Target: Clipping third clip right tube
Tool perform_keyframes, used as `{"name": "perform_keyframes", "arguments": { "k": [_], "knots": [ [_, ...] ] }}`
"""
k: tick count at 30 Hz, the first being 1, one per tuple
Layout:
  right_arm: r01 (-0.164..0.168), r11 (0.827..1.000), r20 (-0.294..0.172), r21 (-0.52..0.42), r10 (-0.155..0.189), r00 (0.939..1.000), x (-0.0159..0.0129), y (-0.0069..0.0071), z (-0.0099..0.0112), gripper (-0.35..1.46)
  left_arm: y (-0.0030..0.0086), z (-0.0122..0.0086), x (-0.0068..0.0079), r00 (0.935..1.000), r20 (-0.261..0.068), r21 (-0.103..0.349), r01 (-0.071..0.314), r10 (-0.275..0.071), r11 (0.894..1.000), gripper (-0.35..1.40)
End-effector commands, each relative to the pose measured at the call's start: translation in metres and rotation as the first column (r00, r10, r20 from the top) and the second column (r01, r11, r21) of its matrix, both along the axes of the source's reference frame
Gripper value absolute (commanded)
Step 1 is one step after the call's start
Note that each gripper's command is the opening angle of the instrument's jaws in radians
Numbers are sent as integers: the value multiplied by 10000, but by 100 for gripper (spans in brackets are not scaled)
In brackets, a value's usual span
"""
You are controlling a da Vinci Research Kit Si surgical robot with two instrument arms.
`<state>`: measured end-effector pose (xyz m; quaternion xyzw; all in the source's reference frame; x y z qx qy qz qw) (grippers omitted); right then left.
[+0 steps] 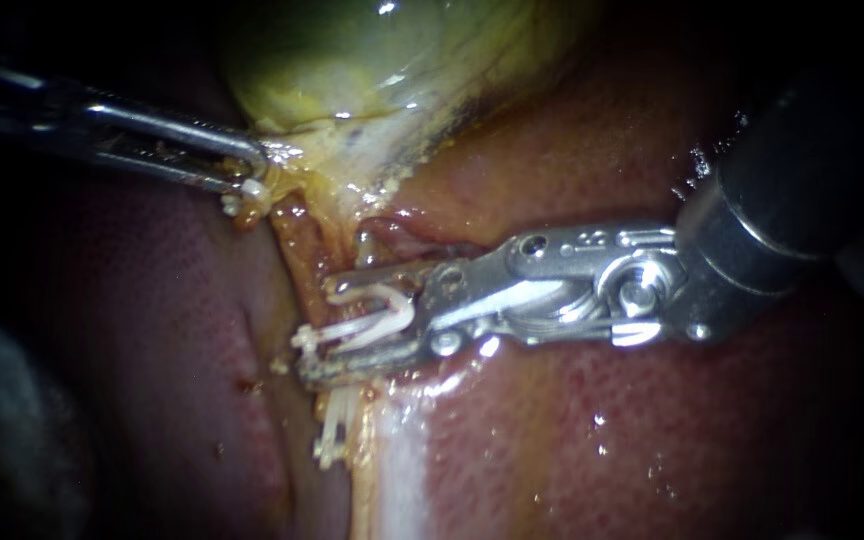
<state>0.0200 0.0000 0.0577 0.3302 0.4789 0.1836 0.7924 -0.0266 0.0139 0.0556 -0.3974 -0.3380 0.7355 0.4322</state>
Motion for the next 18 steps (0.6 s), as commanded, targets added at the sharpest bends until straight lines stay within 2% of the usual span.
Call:
{"name": "perform_keyframes", "arguments": {
  "k": [1, 9, 18],
  "knots": [
    [1, 10000, -4, 10, -1, 10000, -1, 1, -2, 48, 0, 0, 0, 10000, 0, 0, 5, -5, 10000, -35],
    [-232, 9984, -346, 523, 251, 9991, -14, 5, -19, 49, 0, 0, 2, 10000, 7, 0, -7, 7, 10000, -35],
    [-256, 9970, -360, 734, 283, 9990, -45, 12, -28, 49, 0, 0, 2, 10000, 8, 1, -7, 7, 10000, -35]
  ]
}}
